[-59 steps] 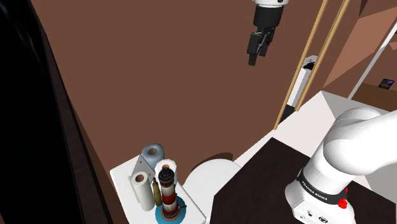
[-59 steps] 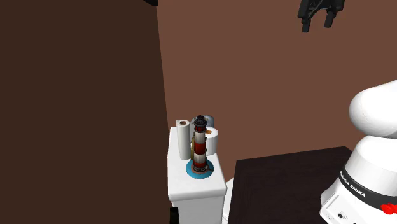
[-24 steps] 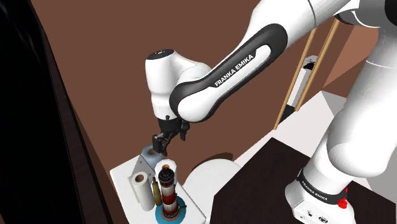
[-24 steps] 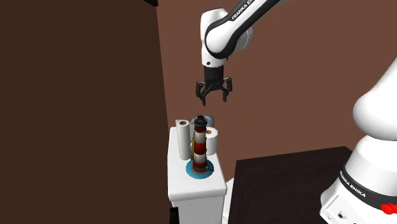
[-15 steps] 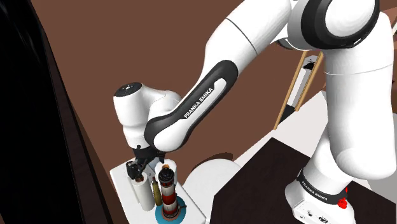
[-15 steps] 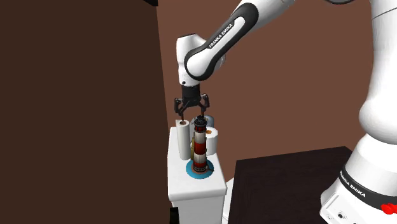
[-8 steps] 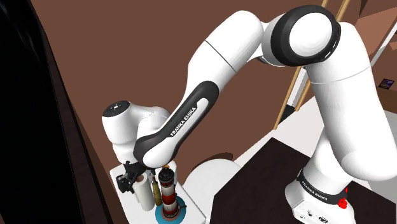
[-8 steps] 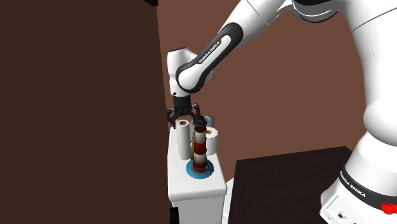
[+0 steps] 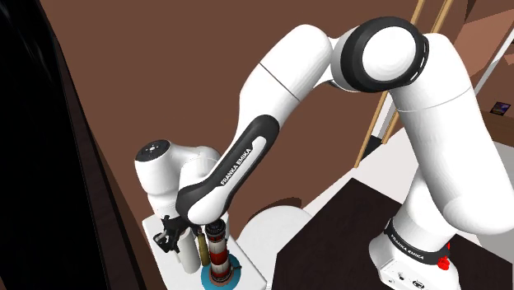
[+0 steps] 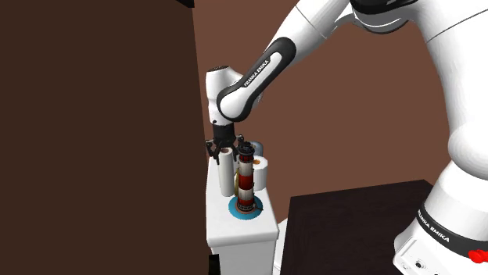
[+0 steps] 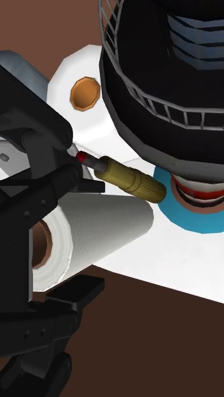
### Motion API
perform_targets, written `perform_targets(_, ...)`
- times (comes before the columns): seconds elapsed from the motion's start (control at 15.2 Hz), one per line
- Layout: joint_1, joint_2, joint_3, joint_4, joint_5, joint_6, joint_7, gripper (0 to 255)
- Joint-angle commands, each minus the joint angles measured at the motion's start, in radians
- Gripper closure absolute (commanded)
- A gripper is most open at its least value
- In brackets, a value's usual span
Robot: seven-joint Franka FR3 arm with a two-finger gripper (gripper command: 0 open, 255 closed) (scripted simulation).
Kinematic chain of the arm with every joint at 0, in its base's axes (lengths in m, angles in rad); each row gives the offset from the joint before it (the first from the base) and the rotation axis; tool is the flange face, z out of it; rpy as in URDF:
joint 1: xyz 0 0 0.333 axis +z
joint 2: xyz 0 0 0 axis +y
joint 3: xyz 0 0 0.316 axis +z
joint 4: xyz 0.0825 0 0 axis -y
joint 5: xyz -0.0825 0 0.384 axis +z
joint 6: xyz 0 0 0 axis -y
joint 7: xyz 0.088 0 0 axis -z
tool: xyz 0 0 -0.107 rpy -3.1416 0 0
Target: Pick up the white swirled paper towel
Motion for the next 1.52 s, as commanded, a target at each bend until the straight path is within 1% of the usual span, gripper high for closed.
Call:
perform_targets(0.0, 0.0, 0.001, -0.001, -0.001, 0.0, 0.0, 0.0, 255)
perform_targets(0.4, -0.001, -0.001, 0.0, -0.003, 0.0, 0.0, 0.0, 255)
perform_targets(1.45, -0.049, -0.145, 0.067, -0.007, 0.087, -0.131, -0.055, 255)
